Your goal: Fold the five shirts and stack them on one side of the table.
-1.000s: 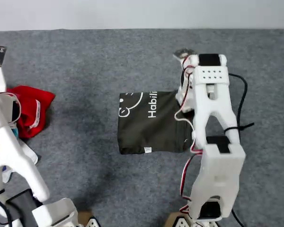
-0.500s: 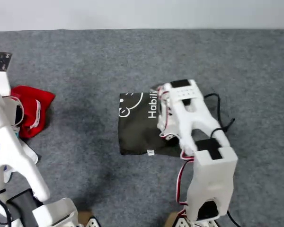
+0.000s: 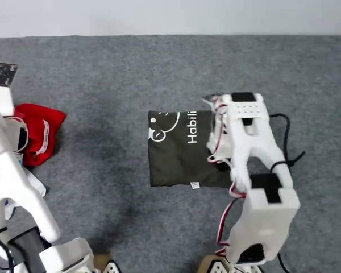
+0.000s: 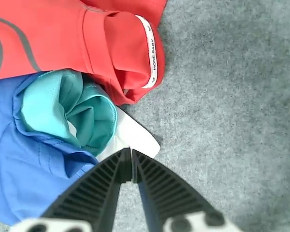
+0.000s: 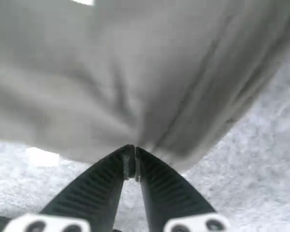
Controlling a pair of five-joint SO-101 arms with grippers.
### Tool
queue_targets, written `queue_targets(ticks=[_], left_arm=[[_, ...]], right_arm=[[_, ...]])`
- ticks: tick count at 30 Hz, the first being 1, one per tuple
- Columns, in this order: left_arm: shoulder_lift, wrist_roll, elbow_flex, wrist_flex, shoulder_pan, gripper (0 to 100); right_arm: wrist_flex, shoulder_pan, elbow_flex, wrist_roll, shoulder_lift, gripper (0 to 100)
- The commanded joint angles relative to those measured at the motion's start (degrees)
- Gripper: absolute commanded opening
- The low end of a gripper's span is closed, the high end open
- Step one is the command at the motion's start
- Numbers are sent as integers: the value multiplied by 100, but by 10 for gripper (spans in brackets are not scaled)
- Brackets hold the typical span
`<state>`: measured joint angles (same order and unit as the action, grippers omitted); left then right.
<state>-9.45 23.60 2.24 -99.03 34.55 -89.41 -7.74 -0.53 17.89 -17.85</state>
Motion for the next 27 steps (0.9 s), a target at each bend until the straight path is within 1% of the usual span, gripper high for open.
queue_targets(ticks=[1, 3, 4, 8, 10, 13, 18, 24, 27], left_arm=[[-237, 44, 22, -149, 44, 5], [-237, 44, 13, -149, 44, 5], [-237, 44, 13, -149, 44, 5], [-237, 97, 13, -149, 44, 5], [-237, 149, 13, -149, 44, 5], [-237, 149, 4, -149, 44, 5], [-193, 149, 4, -149, 35, 5], [-185, 149, 4, -149, 35, 5], [-185, 149, 4, -149, 35, 5]], right_arm=[[-22, -418, 114, -97, 875, 16], [163, -505, 149, -413, 1103, 31], [268, -497, 167, -563, 1138, 55], [848, -338, 176, -1222, 971, 239], [1147, -251, 176, -1565, 796, 299], [1499, -224, 176, -1829, 541, 308], [1719, -198, 176, -2136, 207, 308], [1991, -189, 220, -2163, -251, 308], [2035, -57, 369, -2259, -541, 308]])
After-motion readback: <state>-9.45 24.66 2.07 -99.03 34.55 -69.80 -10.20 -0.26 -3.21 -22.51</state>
